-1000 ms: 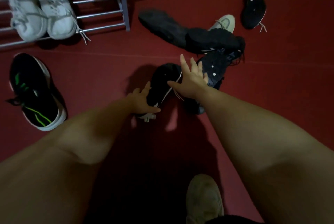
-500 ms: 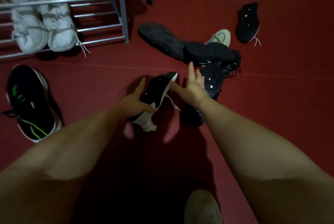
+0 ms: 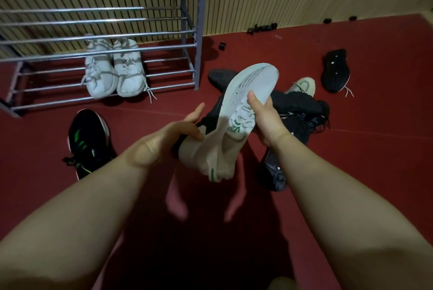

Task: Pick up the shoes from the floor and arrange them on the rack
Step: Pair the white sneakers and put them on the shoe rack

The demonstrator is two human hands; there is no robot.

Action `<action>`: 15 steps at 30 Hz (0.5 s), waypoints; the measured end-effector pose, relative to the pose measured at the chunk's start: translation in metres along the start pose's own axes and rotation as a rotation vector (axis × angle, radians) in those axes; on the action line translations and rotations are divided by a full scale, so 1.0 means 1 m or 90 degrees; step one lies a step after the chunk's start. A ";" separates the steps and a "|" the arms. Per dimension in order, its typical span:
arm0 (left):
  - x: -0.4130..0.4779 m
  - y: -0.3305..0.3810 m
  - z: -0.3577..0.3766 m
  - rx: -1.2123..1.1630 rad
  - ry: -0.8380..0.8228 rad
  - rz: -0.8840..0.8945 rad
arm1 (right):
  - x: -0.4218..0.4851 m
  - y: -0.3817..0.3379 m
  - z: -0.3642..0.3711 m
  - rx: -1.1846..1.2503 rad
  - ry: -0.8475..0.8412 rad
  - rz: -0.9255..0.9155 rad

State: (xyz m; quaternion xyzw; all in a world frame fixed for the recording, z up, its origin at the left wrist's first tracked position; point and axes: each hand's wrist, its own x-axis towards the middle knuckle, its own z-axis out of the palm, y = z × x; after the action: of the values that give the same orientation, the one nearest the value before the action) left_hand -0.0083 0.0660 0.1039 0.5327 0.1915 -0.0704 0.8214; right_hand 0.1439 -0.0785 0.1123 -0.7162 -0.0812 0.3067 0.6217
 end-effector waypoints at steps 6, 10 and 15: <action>-0.011 0.011 -0.008 0.334 -0.014 0.085 | -0.004 -0.013 0.016 -0.156 0.010 -0.060; -0.019 0.013 -0.010 0.576 0.008 0.130 | -0.006 -0.015 0.027 -0.147 0.008 -0.048; -0.023 0.015 -0.010 0.609 0.030 0.122 | -0.016 -0.019 0.029 -0.143 -0.037 -0.030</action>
State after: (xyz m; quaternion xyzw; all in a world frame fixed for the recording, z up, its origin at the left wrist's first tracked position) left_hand -0.0269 0.0796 0.1214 0.8670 0.1059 -0.0624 0.4828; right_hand 0.1202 -0.0581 0.1346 -0.7701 -0.1499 0.3011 0.5421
